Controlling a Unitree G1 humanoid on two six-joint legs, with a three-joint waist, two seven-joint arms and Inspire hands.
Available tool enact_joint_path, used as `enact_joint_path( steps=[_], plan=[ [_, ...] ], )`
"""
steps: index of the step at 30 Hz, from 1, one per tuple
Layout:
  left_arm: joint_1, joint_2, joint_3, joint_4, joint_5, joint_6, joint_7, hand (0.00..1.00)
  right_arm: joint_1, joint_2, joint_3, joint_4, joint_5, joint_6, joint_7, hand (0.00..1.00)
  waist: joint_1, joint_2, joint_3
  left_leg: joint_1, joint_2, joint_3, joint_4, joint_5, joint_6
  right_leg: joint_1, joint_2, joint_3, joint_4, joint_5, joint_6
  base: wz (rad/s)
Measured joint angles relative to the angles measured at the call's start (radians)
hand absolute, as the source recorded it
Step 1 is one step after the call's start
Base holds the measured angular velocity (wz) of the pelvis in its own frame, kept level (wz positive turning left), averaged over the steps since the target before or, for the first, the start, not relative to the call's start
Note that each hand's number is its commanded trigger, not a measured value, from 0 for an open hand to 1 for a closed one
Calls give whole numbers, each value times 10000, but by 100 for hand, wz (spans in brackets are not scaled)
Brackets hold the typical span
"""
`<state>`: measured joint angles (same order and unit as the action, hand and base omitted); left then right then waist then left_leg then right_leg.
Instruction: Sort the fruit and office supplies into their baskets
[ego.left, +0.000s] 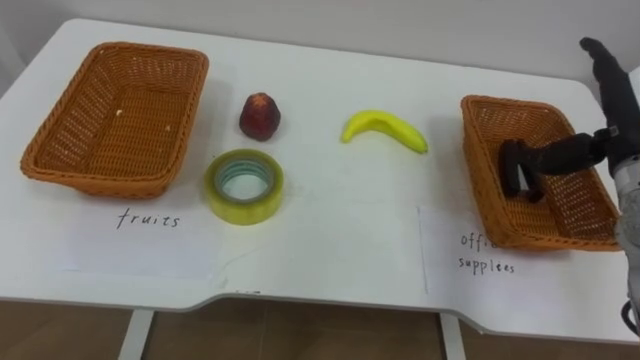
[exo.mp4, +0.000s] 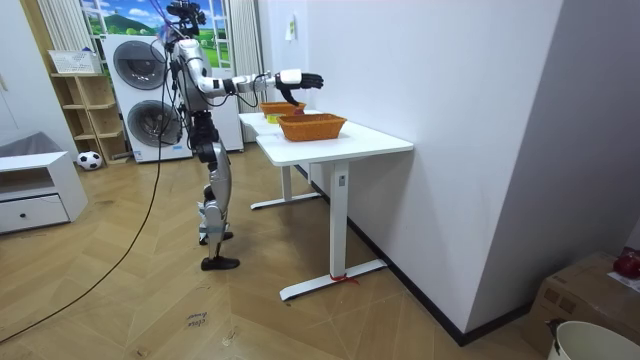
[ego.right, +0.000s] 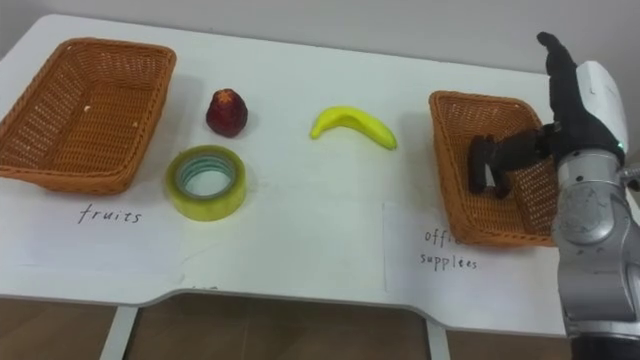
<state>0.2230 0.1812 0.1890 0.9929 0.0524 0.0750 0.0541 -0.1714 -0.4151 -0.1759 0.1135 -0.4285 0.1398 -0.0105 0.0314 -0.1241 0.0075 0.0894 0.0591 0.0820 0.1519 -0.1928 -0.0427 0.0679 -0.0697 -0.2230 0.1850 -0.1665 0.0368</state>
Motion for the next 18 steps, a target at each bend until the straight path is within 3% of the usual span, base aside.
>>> enact_joint_path(
  steps=[9, 18],
  plan=[
    [-75, -5, -7, 0, -33, -110, 73, 0, -2, -2, 0, -604, 1238, -51, -8, 0, 7, -110, -48, -79, -1, 2, 11, 0, 0, 7, -6, -12, -11, -3, 4, 0],
    [-256, -67, -87, 211, -144, -119, 305, 0, -6, 5, 71, -943, 3030, -185, 2, 0, 80, 65, -2, 87, 2, -1, 5, 2, 1, 139, -7, 8, -6, -3, 4, 1]
  ],
)
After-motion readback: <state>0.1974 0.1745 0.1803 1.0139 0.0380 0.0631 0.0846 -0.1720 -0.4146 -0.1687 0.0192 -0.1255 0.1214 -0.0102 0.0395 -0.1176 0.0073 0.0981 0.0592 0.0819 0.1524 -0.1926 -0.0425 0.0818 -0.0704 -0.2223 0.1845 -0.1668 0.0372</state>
